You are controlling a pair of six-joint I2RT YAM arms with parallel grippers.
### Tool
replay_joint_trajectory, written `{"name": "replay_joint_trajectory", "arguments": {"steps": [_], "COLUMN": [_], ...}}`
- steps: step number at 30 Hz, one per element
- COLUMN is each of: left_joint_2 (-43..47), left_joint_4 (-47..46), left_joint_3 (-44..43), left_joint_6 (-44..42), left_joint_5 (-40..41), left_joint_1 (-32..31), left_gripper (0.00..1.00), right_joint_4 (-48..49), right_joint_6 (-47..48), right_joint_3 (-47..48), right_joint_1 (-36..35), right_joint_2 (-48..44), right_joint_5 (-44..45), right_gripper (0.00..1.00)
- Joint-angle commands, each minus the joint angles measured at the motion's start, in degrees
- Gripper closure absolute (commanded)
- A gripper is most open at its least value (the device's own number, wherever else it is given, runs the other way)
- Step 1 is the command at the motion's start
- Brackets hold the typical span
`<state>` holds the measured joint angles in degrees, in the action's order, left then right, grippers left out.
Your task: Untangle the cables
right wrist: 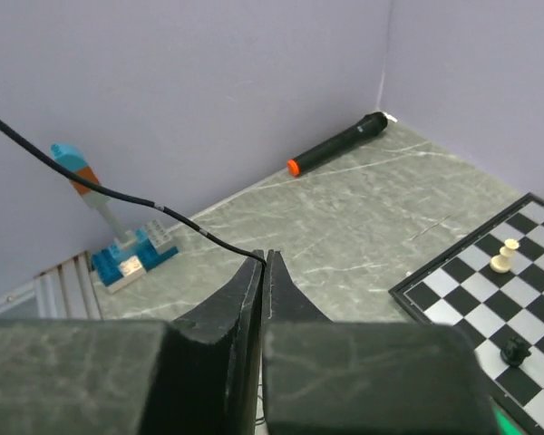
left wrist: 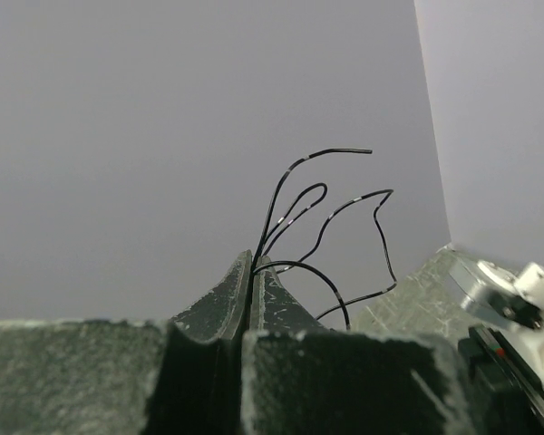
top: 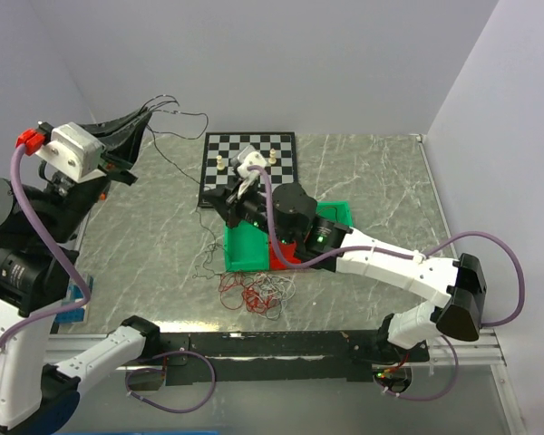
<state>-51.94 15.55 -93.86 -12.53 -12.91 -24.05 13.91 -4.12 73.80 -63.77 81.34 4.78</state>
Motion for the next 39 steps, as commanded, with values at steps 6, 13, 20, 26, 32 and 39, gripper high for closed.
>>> {"name": "replay_joint_trajectory", "arguments": {"steps": [6, 13, 20, 26, 32, 39], "left_joint_2": [3.34, 6.42, 5.45, 4.75, 4.22, 4.31], "left_joint_4": [11.68, 13.54, 14.95, 14.5, 19.15, 22.59], "left_joint_3": [8.68, 22.93, 27.15, 27.33, 25.75, 25.22], "left_joint_6": [-1.26, -0.65, 0.93, 3.74, 1.65, -2.67], "left_joint_5": [-9.23, -12.93, -18.11, -22.24, -29.54, -30.95], "left_joint_1": [0.15, 0.15, 0.15, 0.15, 0.06, 0.15], "left_gripper": [0.92, 0.9, 0.81, 0.71, 0.55, 0.58], "right_joint_4": [-0.46, -1.78, -1.78, -1.17, -1.87, -3.1], "right_joint_6": [-2.3, -3.35, -4.05, -5.02, -4.5, -3.71], "right_joint_3": [-1.64, -1.21, -0.15, -0.15, 0.47, 0.2], "right_joint_1": [1.63, 1.63, 1.63, 1.63, 1.72, 2.33], "right_joint_2": [-7.95, -10.41, -9.8, -9.01, -8.13, -8.3], "right_joint_5": [-0.65, -1.17, -3.54, -4.42, -4.42, -4.42], "right_gripper": [1.0, 1.0, 1.0, 1.0, 1.0, 1.0]}}
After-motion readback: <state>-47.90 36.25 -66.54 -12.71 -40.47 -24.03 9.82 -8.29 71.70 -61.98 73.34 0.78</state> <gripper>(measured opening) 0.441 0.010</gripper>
